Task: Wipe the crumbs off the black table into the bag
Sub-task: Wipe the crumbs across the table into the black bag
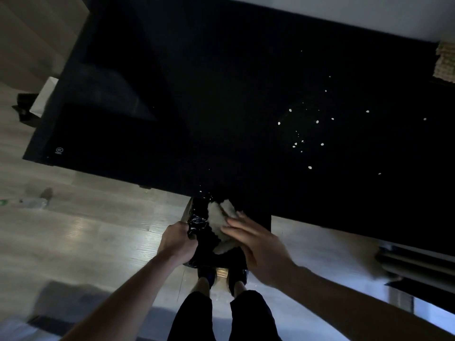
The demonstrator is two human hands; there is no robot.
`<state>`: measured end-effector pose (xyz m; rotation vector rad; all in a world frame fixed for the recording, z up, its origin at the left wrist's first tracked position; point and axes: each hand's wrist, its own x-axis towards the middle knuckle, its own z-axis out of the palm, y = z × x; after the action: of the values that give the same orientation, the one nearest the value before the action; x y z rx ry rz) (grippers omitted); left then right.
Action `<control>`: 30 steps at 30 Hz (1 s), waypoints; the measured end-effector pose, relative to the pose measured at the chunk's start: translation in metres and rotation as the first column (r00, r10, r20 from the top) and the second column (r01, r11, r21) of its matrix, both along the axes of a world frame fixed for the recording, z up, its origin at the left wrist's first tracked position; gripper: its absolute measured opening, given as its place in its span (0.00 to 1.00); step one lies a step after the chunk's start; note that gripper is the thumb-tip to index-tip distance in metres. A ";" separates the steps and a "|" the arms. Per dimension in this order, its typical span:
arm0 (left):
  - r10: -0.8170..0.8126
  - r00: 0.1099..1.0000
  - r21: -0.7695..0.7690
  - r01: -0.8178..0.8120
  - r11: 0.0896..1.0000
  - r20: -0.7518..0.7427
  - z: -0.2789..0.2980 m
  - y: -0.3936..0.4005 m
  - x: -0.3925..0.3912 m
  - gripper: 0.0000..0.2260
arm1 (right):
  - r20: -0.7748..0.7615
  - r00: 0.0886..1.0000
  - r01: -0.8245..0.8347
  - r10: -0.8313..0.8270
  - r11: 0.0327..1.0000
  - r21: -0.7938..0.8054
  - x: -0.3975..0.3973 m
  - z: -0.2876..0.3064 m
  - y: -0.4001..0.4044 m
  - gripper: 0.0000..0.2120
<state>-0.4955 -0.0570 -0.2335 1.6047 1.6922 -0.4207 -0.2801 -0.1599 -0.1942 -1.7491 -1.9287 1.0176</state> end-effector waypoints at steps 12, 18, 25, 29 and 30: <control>0.039 0.999 0.004 -0.039 0.999 -0.015 -0.004 -0.010 -0.014 0.07 | 0.138 0.982 0.105 -0.127 0.982 0.160 0.003 -0.010 0.156 0.25; 0.045 0.999 -0.003 -0.045 0.999 -0.012 -0.007 -0.014 -0.021 0.07 | 0.247 0.969 -0.082 0.025 0.971 0.223 -0.007 -0.022 0.124 0.28; 0.046 0.999 0.004 -0.046 0.999 0.008 -0.007 -0.016 -0.016 0.07 | 0.053 0.930 -0.366 0.363 0.929 0.048 0.011 -0.018 0.012 0.27; 0.040 0.999 0.014 -0.041 0.999 0.013 -0.008 -0.018 -0.008 0.08 | -0.013 0.975 -0.218 0.221 0.970 0.109 0.042 -0.004 -0.003 0.24; 0.039 0.999 0.011 -0.040 0.999 0.011 -0.007 -0.019 -0.005 0.09 | -0.036 0.989 -0.135 0.140 0.983 0.125 0.049 0.001 0.001 0.24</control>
<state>-0.5002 -0.0760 -0.2405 1.5758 1.7175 -0.3828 -0.2309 -0.1588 -0.1934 -1.5326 -2.0612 0.9535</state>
